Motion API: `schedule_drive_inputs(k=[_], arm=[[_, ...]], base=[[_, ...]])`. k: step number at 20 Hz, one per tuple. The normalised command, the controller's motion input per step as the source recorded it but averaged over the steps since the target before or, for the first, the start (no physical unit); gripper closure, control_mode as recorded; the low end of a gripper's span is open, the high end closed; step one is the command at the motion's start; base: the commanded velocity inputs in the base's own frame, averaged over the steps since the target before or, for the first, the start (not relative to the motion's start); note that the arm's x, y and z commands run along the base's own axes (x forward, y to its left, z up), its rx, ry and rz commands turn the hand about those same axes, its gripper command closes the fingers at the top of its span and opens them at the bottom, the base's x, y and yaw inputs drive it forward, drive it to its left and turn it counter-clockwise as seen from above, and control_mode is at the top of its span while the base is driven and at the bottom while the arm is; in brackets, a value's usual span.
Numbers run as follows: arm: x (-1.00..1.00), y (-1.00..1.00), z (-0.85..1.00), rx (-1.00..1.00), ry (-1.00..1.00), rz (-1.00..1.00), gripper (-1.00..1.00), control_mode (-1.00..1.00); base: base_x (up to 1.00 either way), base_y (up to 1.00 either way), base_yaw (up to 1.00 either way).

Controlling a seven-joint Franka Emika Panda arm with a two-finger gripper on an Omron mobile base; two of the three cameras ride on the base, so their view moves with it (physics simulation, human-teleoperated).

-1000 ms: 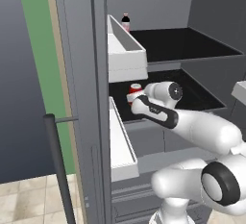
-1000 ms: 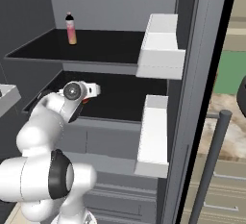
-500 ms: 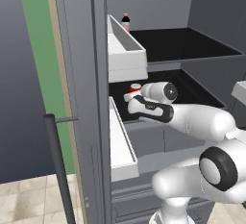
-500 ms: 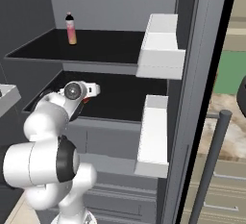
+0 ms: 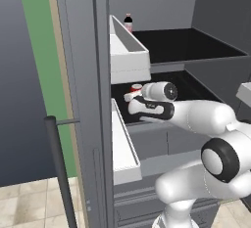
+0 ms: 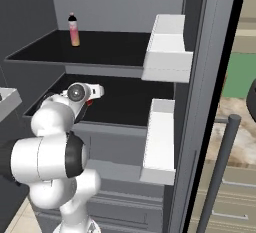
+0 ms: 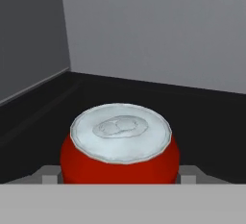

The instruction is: Open the fridge, grab two sodas, and place both sodas inside the bowl with ice on the dining counter.

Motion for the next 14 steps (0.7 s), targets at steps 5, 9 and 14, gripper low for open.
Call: schedule_drive_inputs(k=[5,9,14], arm=[[0.0,0.01,-0.06,-0.02,0.0,0.0,1.0,-1.0],[-0.03,0.0,0.0,0.0,0.0,0.0,1.0,-1.0],[-0.18,-0.09,0.0,0.0,0.0,0.0,1.0,-1.0]], base=[[0.0,0.0,0.0],[0.0,0.0,0.0],[0.0,0.0,0.0]])
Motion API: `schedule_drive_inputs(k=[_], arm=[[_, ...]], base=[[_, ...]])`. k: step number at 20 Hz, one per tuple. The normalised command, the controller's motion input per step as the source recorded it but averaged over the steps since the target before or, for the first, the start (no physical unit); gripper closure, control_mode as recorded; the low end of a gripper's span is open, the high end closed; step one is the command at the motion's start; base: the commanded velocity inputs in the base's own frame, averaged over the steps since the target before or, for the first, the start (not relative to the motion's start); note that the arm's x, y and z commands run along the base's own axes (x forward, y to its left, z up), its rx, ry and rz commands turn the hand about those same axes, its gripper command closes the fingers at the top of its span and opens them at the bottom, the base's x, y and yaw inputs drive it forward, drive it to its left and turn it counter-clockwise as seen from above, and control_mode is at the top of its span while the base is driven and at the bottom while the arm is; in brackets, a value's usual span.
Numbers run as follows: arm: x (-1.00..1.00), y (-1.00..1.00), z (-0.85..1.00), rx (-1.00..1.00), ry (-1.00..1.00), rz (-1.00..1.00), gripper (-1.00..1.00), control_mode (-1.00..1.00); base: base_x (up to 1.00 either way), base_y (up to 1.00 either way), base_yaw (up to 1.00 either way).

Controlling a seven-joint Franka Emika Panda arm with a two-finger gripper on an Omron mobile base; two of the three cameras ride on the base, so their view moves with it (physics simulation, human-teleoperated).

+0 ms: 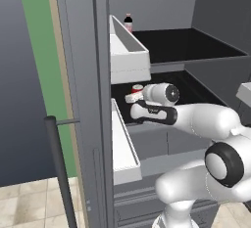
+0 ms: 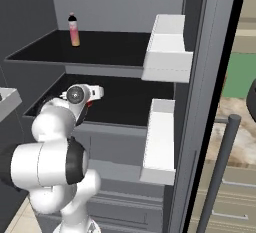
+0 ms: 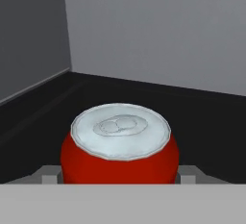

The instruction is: Open the fridge, grab two sodas, and place both sodas inside the bowl with ice on the dining counter.

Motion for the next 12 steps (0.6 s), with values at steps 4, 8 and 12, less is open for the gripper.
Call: schedule_drive_inputs(k=[4,8,12], arm=[[-0.53,-0.22,0.1,0.0,0.0,0.0,1.0,-1.0],[-0.69,-0.11,0.43,0.0,0.01,0.0,1.0,-1.0],[-0.44,-0.01,0.7,-0.06,0.12,-0.02,1.0,-1.0]], base=[[0.0,0.0,0.0],[0.0,0.0,0.0],[0.0,0.0,0.0]])
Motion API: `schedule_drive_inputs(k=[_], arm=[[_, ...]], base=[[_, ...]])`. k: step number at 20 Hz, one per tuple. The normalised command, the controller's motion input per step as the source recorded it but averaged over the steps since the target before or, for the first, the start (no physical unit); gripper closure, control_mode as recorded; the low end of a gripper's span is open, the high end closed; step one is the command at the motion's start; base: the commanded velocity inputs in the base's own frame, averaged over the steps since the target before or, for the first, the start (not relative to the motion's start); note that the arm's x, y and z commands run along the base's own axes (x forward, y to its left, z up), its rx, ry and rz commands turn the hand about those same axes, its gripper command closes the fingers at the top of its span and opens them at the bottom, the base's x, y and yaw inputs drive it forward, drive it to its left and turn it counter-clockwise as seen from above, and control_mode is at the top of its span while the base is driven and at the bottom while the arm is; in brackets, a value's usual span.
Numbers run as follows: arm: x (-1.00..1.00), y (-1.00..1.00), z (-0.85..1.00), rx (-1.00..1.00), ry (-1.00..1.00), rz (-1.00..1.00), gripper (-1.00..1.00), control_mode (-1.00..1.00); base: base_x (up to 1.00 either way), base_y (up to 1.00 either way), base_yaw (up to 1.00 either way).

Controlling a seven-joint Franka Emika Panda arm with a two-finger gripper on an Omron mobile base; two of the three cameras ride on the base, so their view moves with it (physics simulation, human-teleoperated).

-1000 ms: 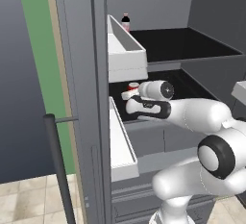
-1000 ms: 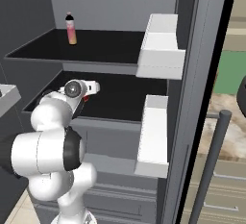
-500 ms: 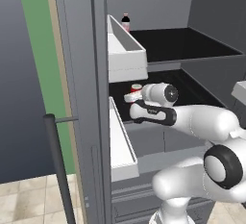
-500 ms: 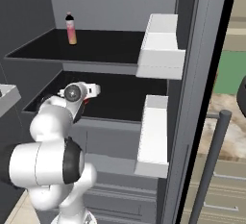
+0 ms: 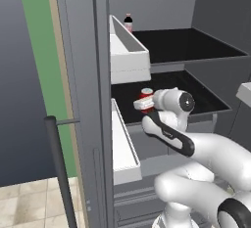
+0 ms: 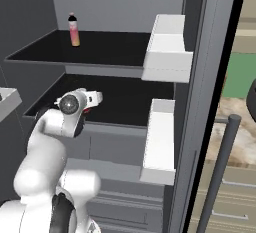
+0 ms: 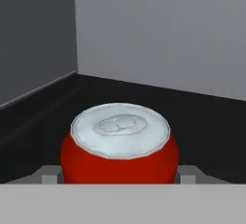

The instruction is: Open the fridge, grab two sodas, and place both sodas inside the bowl with ice on the dining counter.

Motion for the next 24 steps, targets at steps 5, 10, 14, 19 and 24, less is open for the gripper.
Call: schedule_drive_inputs(k=[5,10,14,19,24], arm=[[-0.46,-0.11,0.67,-0.1,0.22,-0.05,1.0,-1.0],[-0.6,-0.32,0.27,-0.07,0.18,-0.05,1.0,-1.0],[-0.84,-0.31,0.35,-0.01,0.09,-0.02,1.0,-1.0],[-0.85,-0.18,0.44,0.0,0.03,0.0,1.0,-1.0],[-0.74,-0.05,0.48,0.0,0.01,-0.01,1.0,-1.0]], base=[[0.0,0.0,0.0],[0.0,0.0,0.0],[0.0,0.0,0.0],[0.0,0.0,0.0],[0.0,0.0,0.0]])
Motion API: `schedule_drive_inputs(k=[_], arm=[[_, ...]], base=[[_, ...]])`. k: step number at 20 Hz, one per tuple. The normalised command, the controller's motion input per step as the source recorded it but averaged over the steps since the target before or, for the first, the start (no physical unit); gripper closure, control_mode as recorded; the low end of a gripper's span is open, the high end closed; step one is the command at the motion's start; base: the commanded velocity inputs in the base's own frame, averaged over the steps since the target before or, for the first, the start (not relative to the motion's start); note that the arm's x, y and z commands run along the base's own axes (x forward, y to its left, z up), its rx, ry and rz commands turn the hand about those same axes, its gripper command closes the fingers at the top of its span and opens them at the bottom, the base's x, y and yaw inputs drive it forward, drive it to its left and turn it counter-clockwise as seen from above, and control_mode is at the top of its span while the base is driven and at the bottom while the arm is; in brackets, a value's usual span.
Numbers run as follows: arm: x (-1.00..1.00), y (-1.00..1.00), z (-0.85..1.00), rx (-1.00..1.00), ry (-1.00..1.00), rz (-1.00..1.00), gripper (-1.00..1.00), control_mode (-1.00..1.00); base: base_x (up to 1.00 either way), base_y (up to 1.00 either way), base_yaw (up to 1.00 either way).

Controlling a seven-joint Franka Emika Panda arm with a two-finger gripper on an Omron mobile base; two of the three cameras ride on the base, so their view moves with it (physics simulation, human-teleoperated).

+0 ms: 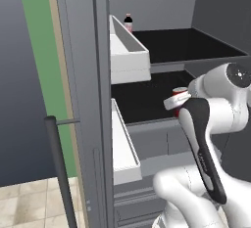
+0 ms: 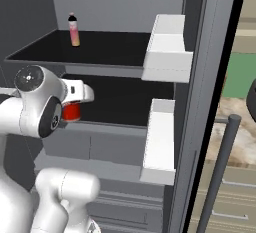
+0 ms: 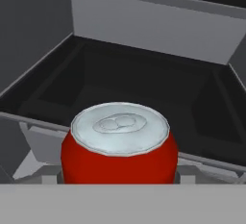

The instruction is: Open the fridge, grab two sodas, and place both sodas inside the bowl with ice on the dining counter.

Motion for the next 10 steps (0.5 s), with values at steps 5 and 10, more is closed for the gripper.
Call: schedule_drive_inputs(k=[5,10], arm=[[-0.72,0.0,0.14,-0.02,0.0,-0.05,1.0,-1.0],[-0.79,0.0,-0.02,-0.04,0.0,-0.07,1.0,-1.0]], base=[[0.0,0.0,0.0],[0.0,0.0,0.0]])
